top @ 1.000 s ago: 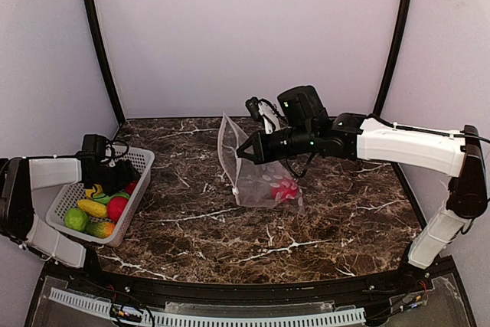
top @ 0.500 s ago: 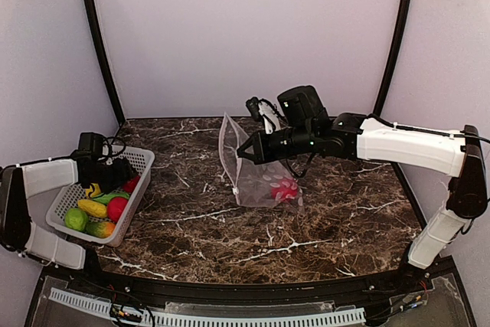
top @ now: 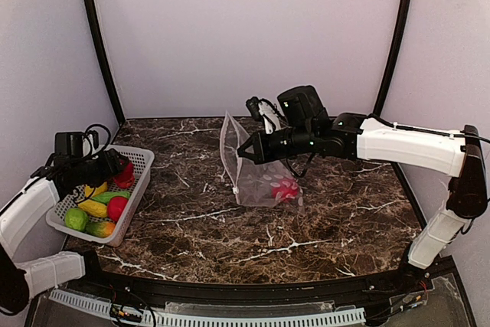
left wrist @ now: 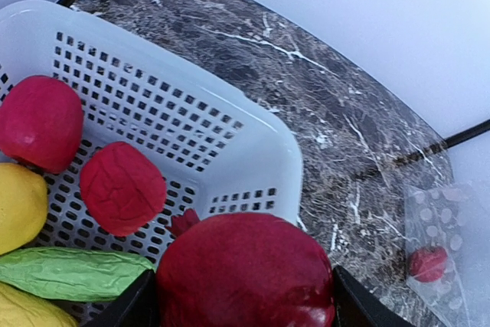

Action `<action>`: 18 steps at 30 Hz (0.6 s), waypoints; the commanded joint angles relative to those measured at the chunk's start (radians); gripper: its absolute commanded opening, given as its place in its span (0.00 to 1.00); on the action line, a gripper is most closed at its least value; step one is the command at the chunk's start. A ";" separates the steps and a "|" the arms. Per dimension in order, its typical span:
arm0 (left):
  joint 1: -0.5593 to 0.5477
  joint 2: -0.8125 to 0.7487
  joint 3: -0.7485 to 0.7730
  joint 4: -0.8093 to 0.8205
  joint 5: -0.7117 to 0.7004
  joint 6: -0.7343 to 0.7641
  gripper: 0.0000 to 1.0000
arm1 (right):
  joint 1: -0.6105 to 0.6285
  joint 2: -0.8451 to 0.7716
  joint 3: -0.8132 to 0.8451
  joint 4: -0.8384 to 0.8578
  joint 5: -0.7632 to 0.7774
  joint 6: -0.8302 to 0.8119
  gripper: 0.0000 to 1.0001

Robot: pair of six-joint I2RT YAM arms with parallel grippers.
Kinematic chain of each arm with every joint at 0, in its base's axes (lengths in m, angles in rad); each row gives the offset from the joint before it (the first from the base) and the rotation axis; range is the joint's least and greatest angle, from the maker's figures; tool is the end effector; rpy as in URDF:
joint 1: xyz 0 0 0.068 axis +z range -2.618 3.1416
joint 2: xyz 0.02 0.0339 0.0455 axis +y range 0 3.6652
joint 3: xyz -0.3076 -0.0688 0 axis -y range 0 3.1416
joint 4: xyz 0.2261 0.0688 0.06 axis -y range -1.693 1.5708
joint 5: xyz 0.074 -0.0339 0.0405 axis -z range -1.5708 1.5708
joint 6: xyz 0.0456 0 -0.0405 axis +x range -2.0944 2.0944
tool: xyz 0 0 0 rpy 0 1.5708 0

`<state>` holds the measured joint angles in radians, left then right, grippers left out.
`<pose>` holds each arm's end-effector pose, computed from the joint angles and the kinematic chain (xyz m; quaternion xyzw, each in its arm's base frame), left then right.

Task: Place the food in the zip-top bag and seal the zipper
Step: Place the fake fruit in the zipper food storage bag.

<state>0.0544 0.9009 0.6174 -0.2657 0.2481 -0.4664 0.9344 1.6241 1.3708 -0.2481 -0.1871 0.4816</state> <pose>0.1641 -0.0023 0.2873 -0.1644 0.8520 -0.2049 0.4528 0.2157 0.3062 0.3650 -0.2387 0.8241 0.3910 0.3331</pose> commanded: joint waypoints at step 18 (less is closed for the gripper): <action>-0.355 -0.122 0.209 0.038 0.227 -0.071 0.62 | -0.007 0.051 0.083 -0.006 -0.053 -0.020 0.00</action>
<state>-0.1898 0.7418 0.7540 -0.3622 0.4732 -0.4870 0.9329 1.6566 1.4193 -0.2592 -0.2184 0.4709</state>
